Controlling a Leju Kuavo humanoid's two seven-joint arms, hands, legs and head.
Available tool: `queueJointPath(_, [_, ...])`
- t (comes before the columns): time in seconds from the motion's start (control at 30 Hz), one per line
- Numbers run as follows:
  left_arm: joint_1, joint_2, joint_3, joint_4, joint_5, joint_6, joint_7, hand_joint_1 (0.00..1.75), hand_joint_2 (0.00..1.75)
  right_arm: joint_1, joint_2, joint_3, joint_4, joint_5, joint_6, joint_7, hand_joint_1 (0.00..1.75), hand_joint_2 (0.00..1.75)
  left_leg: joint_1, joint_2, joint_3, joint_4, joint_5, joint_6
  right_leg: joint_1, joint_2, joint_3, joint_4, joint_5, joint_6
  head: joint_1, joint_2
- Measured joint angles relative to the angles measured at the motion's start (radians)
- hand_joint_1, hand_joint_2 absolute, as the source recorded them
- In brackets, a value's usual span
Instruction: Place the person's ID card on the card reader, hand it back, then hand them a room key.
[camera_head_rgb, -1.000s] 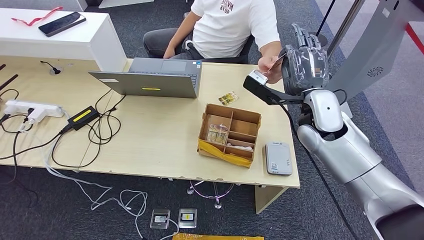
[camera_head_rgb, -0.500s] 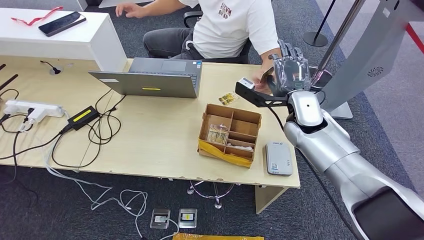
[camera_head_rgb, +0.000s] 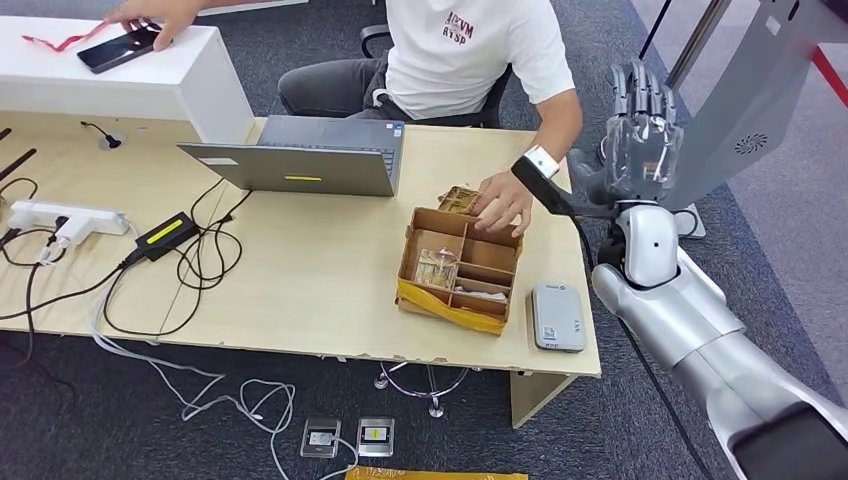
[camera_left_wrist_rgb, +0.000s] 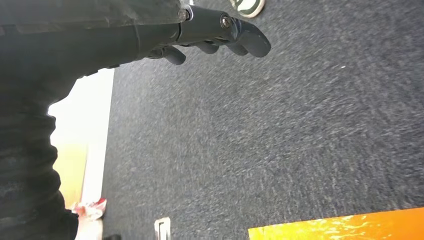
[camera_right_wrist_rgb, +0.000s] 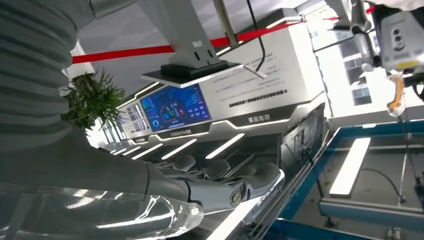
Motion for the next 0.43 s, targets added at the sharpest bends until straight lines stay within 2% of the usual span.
queueJointPath(0.1, [0.007,-0.002,0.000,0.000,0.024,0.003,0.001,0.00,1.75,0.149,-0.068,-0.124,-0.160,0.089,-0.007,-0.005,0.00,1.75,0.000,0.000,0.000,0.000,0.000,0.000,0.000,-0.002,0.001,-0.001,0.000,0.000,0.000,0.000])
queueJointPath(0.2, [0.010,-0.003,0.000,0.000,0.045,0.006,0.007,0.00,1.75,0.326,-0.106,-0.313,-0.323,0.108,-0.007,-0.080,0.00,1.75,0.000,-0.001,-0.001,0.000,-0.001,0.001,0.000,-0.003,0.001,-0.002,0.000,0.000,-0.001,0.000])
queueJointPath(0.3, [0.013,-0.004,0.000,0.000,0.057,0.006,0.020,0.00,1.75,0.464,-0.115,-0.533,-0.407,0.010,-0.007,-0.206,0.00,1.75,0.000,-0.003,-0.001,0.000,-0.001,0.001,0.000,-0.005,0.001,-0.002,0.000,0.000,0.000,0.000])
queueJointPath(0.4, [0.017,-0.004,0.000,0.000,0.071,0.007,0.025,0.00,1.75,0.581,-0.118,-0.804,-0.436,-0.123,-0.007,-0.361,0.00,1.75,-0.001,-0.005,-0.001,0.000,-0.001,0.001,0.000,-0.007,0.001,-0.003,-0.001,0.000,0.000,0.000])
queueJointPath(0.43, [0.017,-0.004,0.000,0.000,0.073,0.007,0.025,0.00,1.75,0.598,-0.117,-0.849,-0.437,-0.140,-0.007,-0.383,0.00,1.75,-0.001,-0.005,-0.001,0.000,-0.001,0.001,0.000,-0.007,0.001,-0.003,-0.001,0.000,0.000,0.000])
